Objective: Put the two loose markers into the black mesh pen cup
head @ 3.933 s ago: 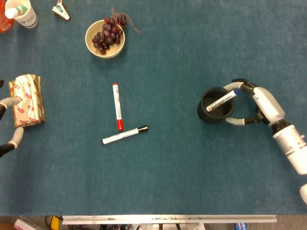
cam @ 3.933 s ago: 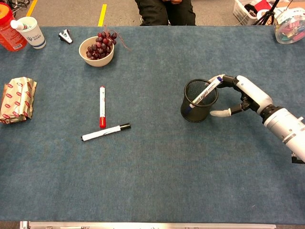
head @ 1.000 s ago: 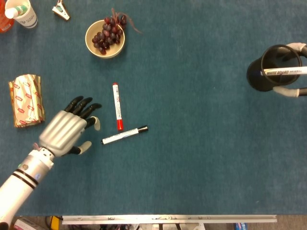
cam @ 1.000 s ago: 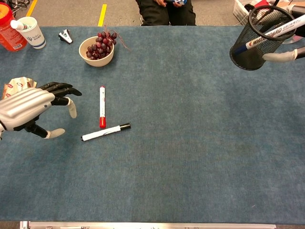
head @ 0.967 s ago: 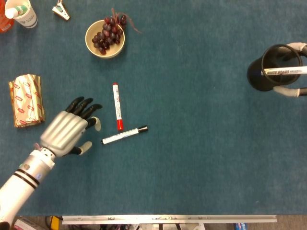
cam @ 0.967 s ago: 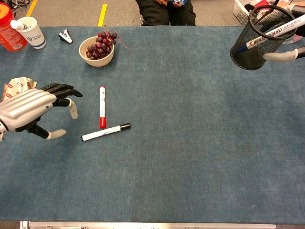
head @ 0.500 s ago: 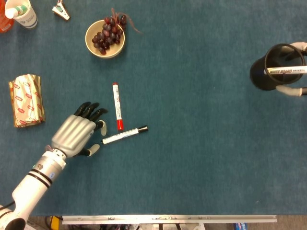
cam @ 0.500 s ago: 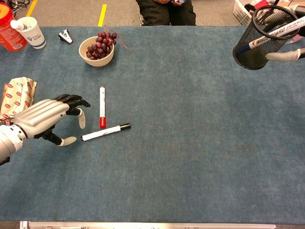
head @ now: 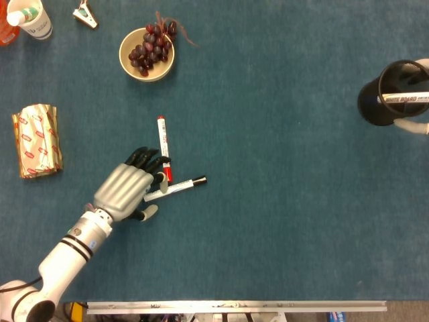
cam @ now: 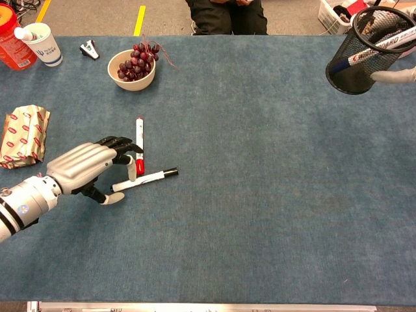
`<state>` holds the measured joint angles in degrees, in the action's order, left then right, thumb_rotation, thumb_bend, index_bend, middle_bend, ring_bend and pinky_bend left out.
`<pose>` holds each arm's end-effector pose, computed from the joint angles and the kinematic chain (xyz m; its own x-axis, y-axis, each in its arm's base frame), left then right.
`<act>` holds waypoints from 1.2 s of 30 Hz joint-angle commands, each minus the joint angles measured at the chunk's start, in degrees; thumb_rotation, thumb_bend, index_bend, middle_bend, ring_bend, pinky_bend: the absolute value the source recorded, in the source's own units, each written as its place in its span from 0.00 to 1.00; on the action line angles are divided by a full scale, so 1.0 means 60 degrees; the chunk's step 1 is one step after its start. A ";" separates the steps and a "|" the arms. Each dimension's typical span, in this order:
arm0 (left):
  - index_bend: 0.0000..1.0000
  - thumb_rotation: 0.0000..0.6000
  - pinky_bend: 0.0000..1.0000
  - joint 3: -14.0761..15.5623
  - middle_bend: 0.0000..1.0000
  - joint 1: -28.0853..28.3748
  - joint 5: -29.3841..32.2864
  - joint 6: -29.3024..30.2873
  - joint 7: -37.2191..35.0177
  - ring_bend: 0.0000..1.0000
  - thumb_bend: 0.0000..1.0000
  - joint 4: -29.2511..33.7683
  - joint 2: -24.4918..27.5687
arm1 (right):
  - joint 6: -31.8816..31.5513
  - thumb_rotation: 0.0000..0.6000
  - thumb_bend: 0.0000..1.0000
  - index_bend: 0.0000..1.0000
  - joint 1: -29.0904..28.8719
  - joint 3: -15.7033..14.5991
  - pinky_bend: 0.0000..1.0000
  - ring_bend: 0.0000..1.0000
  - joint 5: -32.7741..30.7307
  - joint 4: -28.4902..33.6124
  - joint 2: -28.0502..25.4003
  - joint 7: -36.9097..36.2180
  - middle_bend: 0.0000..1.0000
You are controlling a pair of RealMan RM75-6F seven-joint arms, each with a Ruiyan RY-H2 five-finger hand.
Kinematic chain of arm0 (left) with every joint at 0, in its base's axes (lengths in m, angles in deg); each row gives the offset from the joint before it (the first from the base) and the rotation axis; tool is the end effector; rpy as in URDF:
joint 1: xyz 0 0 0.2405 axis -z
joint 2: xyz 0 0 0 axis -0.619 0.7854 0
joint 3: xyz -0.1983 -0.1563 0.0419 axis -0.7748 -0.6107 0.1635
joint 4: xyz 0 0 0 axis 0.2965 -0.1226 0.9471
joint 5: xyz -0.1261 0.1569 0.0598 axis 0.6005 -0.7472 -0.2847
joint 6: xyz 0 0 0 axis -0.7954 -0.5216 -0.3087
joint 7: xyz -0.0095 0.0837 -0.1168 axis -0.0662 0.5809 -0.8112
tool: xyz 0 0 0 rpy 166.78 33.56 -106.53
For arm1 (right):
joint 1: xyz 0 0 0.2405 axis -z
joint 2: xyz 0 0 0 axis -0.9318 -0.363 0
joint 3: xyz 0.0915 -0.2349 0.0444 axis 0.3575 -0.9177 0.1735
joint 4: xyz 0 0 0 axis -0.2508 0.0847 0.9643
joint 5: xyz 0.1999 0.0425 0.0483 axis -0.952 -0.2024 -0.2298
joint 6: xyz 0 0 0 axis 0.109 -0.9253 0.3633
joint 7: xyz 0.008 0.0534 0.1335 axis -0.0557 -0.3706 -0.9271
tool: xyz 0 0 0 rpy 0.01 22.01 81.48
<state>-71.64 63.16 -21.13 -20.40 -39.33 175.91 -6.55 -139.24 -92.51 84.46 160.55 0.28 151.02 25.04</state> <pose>-0.2165 0.2187 -0.0408 0.4242 0.4676 0.7755 0.8794 -0.4171 -0.2295 -0.2810 -0.2994 0.1186 -0.3255 -0.2232 0.9188 -0.9268 -0.1175 -0.3568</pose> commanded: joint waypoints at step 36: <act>0.44 1.00 0.00 -0.0077 0.13 0.0254 0.0261 0.0366 0.0343 0.02 0.27 -0.0933 -0.0075 | -0.0073 1.00 0.35 0.55 0.0169 0.0138 0.31 0.38 0.0000 0.0097 -0.0090 -0.0067 0.49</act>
<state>-72.02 64.61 -19.66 -18.16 -37.34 170.44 -6.87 -139.68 -91.49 85.29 160.55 0.85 150.48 24.64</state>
